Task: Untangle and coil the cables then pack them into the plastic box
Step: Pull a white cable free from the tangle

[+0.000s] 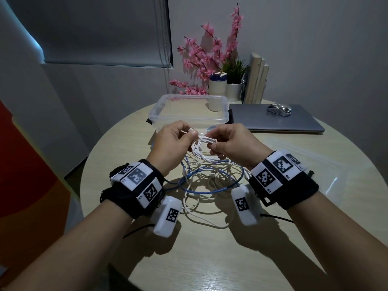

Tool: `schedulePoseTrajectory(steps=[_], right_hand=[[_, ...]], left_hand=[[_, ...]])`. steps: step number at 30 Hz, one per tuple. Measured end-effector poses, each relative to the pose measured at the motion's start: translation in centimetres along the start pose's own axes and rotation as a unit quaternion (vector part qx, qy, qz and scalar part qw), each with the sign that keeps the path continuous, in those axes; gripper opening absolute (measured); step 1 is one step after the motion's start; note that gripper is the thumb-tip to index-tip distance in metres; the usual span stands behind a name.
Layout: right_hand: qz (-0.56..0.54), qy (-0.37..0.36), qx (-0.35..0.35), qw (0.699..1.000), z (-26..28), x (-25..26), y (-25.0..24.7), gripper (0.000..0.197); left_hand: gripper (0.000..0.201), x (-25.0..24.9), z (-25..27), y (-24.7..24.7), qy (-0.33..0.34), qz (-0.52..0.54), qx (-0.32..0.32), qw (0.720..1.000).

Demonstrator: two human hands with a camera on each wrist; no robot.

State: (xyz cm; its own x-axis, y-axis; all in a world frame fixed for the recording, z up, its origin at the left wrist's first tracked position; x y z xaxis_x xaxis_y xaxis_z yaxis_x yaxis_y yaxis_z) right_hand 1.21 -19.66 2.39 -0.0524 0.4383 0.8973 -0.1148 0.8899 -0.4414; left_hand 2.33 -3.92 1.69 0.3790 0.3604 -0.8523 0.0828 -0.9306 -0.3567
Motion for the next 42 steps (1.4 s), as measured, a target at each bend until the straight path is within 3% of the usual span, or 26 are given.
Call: schedulePoseTrajectory(steps=[4,11,15,20,28,34,39,42], right_hand=[[-0.018,-0.019,-0.027,0.999,0.1,-0.1,0.1,0.011],[0.005,-0.011,-0.077,0.997,-0.2,-0.3,-0.1,0.006],[0.042,-0.016,-0.101,0.994,-0.4,-0.2,0.5,0.008],[-0.031,0.002,-0.106,0.994,-0.6,-0.3,0.8,0.009],[-0.183,0.036,-0.121,0.975,-0.9,-0.9,1.1,0.016],[-0.265,0.043,-0.098,0.958,-0.5,-0.7,1.3,0.017],[-0.258,0.033,-0.126,0.957,-0.5,-0.7,0.6,0.018],[-0.185,0.002,-0.136,0.973,-0.5,-0.1,0.2,0.011]], left_hand=[[0.006,-0.5,-0.3,-0.1,-0.007,0.042,0.043,0.998],[0.019,-0.2,0.1,0.4,-0.067,0.107,0.054,0.991],[0.018,-0.2,0.1,0.5,-0.063,0.079,0.039,0.994],[0.012,-1.2,0.1,1.0,0.010,-0.061,0.018,0.998],[0.004,-1.6,0.5,2.0,0.107,-0.217,0.085,0.967],[0.006,-1.8,0.7,2.1,0.158,-0.235,0.119,0.952],[0.008,-1.7,0.8,2.1,0.196,-0.220,0.116,0.949],[0.006,-1.4,0.5,1.8,0.217,-0.214,0.081,0.949]])
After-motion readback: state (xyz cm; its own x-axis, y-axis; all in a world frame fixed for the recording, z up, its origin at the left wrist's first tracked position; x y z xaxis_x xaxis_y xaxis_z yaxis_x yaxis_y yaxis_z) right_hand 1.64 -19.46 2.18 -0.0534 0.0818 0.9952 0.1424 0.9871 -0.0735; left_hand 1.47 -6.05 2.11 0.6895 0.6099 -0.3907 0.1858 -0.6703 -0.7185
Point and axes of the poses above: each hand's wrist, its own z-axis away from the middle knuckle, its own y-axis out of the palm, x = y × z, the point moved 4 cm from there along -z, towards the middle knuckle, and after that the axes turned 6 degrees about y, right-handed, at the moved point
